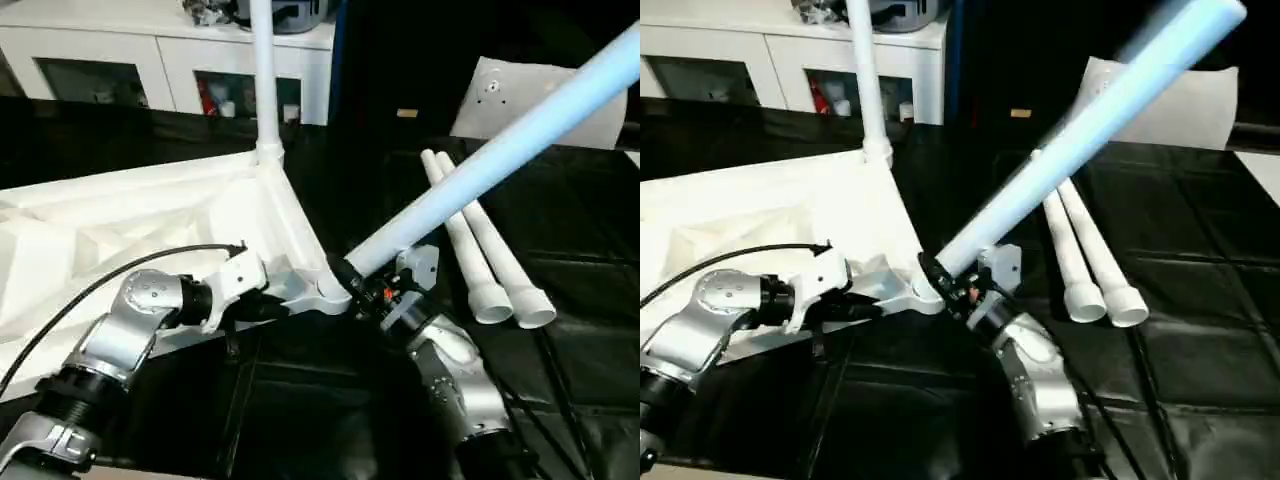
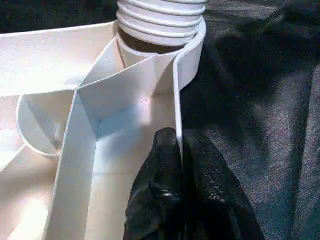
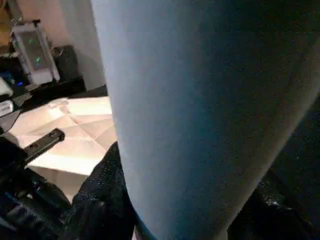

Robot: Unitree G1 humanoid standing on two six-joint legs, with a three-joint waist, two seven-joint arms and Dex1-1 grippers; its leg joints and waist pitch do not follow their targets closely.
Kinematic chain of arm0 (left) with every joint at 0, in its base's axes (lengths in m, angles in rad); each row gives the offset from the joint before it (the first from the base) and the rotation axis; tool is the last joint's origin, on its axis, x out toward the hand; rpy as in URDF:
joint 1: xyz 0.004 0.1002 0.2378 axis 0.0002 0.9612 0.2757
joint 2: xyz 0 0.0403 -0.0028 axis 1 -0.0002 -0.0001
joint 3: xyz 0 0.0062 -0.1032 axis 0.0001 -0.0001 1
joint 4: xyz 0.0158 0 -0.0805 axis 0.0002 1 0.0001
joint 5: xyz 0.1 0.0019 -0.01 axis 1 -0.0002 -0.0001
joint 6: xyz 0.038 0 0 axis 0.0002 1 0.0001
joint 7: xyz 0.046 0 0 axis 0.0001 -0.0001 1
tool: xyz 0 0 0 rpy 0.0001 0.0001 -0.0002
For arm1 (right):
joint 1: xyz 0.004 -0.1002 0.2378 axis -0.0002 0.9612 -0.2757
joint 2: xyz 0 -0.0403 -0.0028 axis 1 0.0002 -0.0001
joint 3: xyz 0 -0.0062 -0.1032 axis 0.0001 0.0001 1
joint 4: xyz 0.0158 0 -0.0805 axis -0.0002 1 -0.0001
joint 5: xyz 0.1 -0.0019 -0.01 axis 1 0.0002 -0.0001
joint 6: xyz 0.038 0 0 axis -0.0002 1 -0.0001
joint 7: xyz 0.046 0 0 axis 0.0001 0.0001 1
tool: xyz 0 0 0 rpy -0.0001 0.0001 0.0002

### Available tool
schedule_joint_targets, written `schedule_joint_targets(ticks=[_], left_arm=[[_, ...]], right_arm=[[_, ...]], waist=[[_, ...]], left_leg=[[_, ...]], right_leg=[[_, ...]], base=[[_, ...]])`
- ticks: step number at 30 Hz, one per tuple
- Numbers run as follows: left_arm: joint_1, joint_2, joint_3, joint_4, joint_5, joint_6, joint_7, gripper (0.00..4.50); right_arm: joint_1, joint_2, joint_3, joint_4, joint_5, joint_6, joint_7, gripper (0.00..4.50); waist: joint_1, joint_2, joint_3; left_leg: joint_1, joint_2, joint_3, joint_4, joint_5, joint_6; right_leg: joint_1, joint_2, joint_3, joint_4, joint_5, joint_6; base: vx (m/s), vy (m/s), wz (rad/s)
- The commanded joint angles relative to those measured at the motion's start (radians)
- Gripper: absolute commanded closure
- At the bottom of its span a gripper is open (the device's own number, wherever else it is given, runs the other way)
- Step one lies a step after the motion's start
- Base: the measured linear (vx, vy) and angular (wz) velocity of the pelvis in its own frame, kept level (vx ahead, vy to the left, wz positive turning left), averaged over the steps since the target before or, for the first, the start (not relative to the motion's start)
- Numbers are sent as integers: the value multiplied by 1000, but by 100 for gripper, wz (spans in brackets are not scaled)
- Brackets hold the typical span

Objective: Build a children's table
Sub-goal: Insert table leg to table base

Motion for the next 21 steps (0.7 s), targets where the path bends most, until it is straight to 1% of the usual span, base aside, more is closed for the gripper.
schedule_joint_targets(ticks=[1,2,3,4,5,6,7,8,9,10,11,12,14,15,16,17,19,21], left_arm=[[-33,14,8,22,30,-16,17,450],[-36,16,5,23,29,-23,8,450],[-38,21,2,25,27,-36,-7,450],[-38,21,2,25,27,-36,-7,450],[-41,27,-2,29,31,-50,-19,450],[-44,33,-7,32,35,-59,-28,450],[-47,39,-14,37,41,-69,-38,450],[-49,43,-20,39,46,-78,-44,450],[-54,49,-28,45,54,-92,-55,450],[-56,52,-33,49,57,-99,-60,450],[-61,54,-36,53,58,-106,-67,450],[-77,62,-46,67,62,-130,-92,450],[-86,67,-52,78,65,-146,-112,450],[-89,68,-54,80,66,-151,-118,450],[-92,69,-56,83,67,-155,-123,450],[-109,75,-69,100,70,-179,-152,450],[-128,75,-78,114,70,-198,-176,450],[-154,73,-87,137,67,-215,-206,450]], right_arm=[[30,-40,25,8,-53,40,29,260],[20,-56,42,10,-72,46,44,260],[4,-82,71,9,-101,62,65,260],[4,-82,71,9,-101,62,65,260],[-12,-104,94,11,-122,83,88,260],[-24,-114,106,16,-127,98,106,260],[-37,-127,119,24,-134,112,125,260],[-46,-136,128,31,-137,120,139,260],[-58,-149,141,42,-141,134,164,260],[-64,-155,148,46,-141,140,175,260],[-70,-162,154,52,-141,146,190,260],[-89,-181,175,71,-143,157,237,260],[-97,-192,189,78,-145,165,266,260],[-99,-196,195,78,-145,170,277,260],[-100,-199,199,77,-144,174,287,260],[-105,-212,217,75,-139,193,334,260],[-106,-219,228,74,-131,205,372,260],[-108,-226,246,81,-126,214,411,260]], waist=[[-4,20,-51],[-3,20,-51],[-2,17,-52],[-3,18,-51],[-1,16,-51],[-1,15,-52],[0,16,-50],[-1,16,-50],[-1,12,-51],[-1,15,-51],[-2,14,-51],[-1,10,-52],[-2,12,-53],[0,9,-54],[0,9,-54],[0,6,-56],[1,5,-55],[7,9,-57]], left_leg=[[10,46,-14,-67,-162,4],[10,45,-14,-67,-158,5],[9,45,-13,-66,-154,8],[9,44,-12,-65,-152,10],[9,44,-12,-65,-154,10],[9,44,-13,-65,-154,11],[9,44,-14,-65,-159,11],[9,44,-14,-66,-161,10],[9,44,-14,-65,-159,12],[11,46,-13,-64,-161,11],[10,46,-13,-64,-159,11],[9,45,-13,-64,-153,14],[11,46,-12,-62,-147,17],[11,46,-12,-61,-139,19],[10,46,-12,-61,-133,20],[11,46,-12,-61,-131,23],[11,46,-12,-61,-131,29],[14,49,-12,-61,-131,28]], right_leg=[[37,-67,39,-68,50,-220],[38,-67,38,-68,54,-219],[39,-67,38,-67,62,-218],[39,-67,39,-68,59,-216],[39,-67,39,-69,54,-215],[40,-68,39,-68,49,-214],[40,-69,39,-68,42,-214],[41,-68,38,-68,36,-213],[41,-68,38,-68,33,-213],[39,-69,39,-68,33,-215],[40,-69,39,-68,36,-216],[41,-69,39,-66,46,-219],[39,-69,38,-65,55,-225],[42,-70,38,-64,69,-227],[42,-70,38,-62,81,-229],[42,-70,37,-62,85,-230],[42,-69,37,-61,87,-233],[41,-71,36,-60,92,-239]], base=[[0,0,0],[0,0,0],[0,0,0],[0,0,0],[0,0,0],[0,0,0],[0,0,0],[0,0,0],[0,0,0],[0,0,0],[0,0,0],[0,0,0],[0,0,0],[0,0,0],[0,0,0],[0,0,0],[0,0,0],[0,0,0]])
